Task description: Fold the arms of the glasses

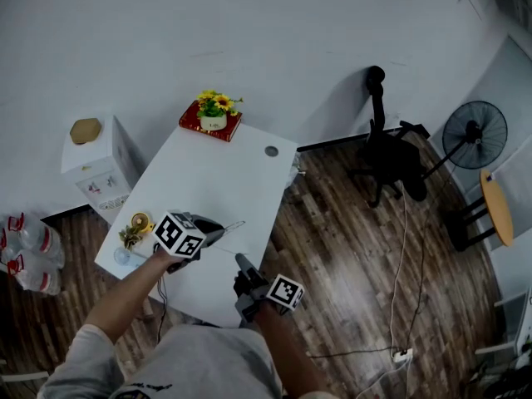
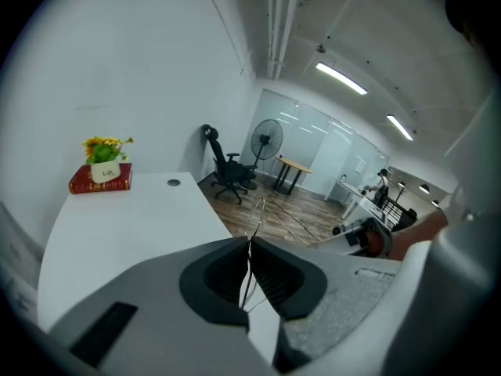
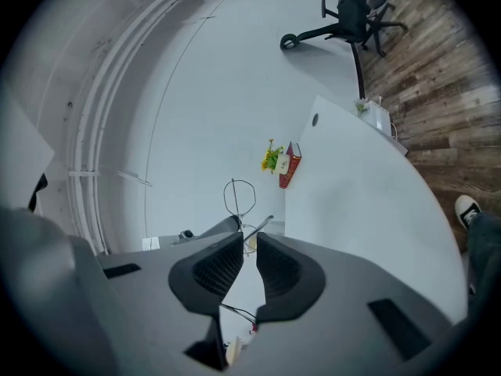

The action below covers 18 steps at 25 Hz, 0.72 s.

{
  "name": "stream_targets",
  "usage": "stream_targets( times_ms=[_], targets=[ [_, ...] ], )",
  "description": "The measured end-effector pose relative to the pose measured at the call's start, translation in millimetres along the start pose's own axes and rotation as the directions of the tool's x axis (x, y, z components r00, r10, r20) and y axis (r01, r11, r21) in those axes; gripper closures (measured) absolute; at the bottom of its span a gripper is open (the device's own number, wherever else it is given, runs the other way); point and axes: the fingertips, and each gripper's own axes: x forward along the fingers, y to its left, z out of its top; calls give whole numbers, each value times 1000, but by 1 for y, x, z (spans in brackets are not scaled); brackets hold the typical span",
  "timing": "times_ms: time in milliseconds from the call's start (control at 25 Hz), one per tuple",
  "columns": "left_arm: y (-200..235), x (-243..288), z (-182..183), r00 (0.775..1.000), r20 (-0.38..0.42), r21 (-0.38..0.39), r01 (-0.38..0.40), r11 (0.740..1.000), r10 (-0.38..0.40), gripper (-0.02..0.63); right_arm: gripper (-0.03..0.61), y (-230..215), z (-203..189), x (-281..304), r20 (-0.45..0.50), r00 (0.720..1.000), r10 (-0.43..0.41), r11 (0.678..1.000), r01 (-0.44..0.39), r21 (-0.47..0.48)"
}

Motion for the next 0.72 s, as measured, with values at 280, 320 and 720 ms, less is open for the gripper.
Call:
stream_targets(
  times_ms=[280,320,720],
  targets=[
    [-31,14,-7,993,-77,117,100,988,-91,600,552,6,28,-2,44,999,-2,999,4,-37],
    [-34,15,-8,991,-85,126,111,986,-101,600,554,6,29,-1,46,999,-5,999,7,-41],
    [-35,19,-25,987,-94,79,135,988,-127,600,555,1,27,7,33,999,-37,998,39,-52]
  ],
)
